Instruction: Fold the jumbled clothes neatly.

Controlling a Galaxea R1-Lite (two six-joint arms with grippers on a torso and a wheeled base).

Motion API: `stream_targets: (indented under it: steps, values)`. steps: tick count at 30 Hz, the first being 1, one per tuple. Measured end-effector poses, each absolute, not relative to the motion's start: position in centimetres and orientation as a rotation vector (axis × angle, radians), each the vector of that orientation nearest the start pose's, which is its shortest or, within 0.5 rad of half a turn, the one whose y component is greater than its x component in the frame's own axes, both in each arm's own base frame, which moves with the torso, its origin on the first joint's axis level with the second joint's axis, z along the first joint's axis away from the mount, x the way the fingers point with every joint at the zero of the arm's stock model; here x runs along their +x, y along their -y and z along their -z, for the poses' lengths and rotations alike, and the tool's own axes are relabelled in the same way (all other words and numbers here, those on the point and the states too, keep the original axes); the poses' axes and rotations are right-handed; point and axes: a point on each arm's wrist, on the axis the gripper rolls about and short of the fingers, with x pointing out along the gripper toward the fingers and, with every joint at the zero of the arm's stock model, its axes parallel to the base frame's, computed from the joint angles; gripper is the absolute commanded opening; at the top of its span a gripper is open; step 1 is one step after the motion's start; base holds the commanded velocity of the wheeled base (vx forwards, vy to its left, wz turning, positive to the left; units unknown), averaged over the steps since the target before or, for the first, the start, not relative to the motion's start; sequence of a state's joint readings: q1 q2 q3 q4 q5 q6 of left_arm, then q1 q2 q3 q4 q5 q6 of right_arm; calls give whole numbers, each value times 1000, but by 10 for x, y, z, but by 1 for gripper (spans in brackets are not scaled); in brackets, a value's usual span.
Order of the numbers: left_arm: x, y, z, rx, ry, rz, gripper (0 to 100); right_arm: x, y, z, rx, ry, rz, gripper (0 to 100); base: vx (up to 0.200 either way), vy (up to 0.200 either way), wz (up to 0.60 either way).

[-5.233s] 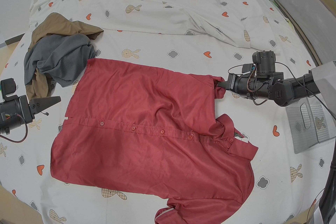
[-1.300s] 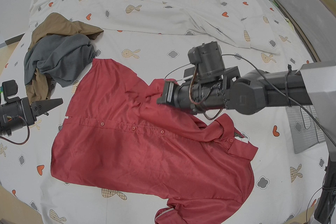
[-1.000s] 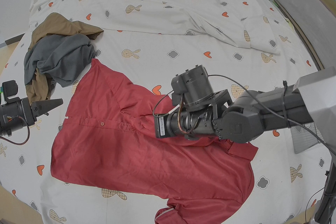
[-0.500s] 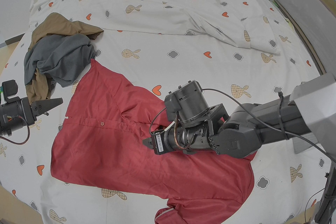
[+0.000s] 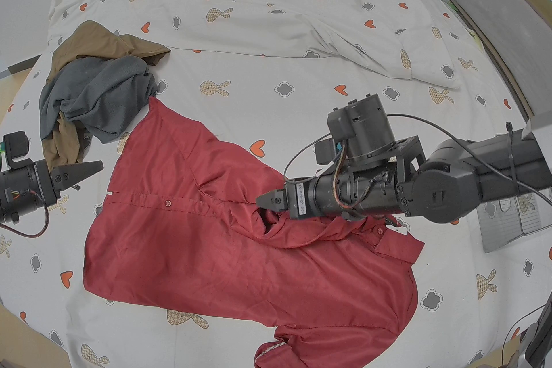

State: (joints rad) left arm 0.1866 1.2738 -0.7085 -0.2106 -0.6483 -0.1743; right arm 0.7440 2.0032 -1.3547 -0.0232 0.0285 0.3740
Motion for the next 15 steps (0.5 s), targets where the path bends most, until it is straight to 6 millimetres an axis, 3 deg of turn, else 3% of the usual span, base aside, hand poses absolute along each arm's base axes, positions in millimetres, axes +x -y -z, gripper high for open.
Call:
stream_targets:
  steps: [7, 15]
  values:
    - [191, -22, -223, -315, -366, 429, 100, 326, -263, -164, 215, -711, -549, 100, 0, 0, 0]
    - [191, -22, -223, -314, -366, 429, 100, 350, -283, -174, 348, -666, -556, 100, 0, 0, 0]
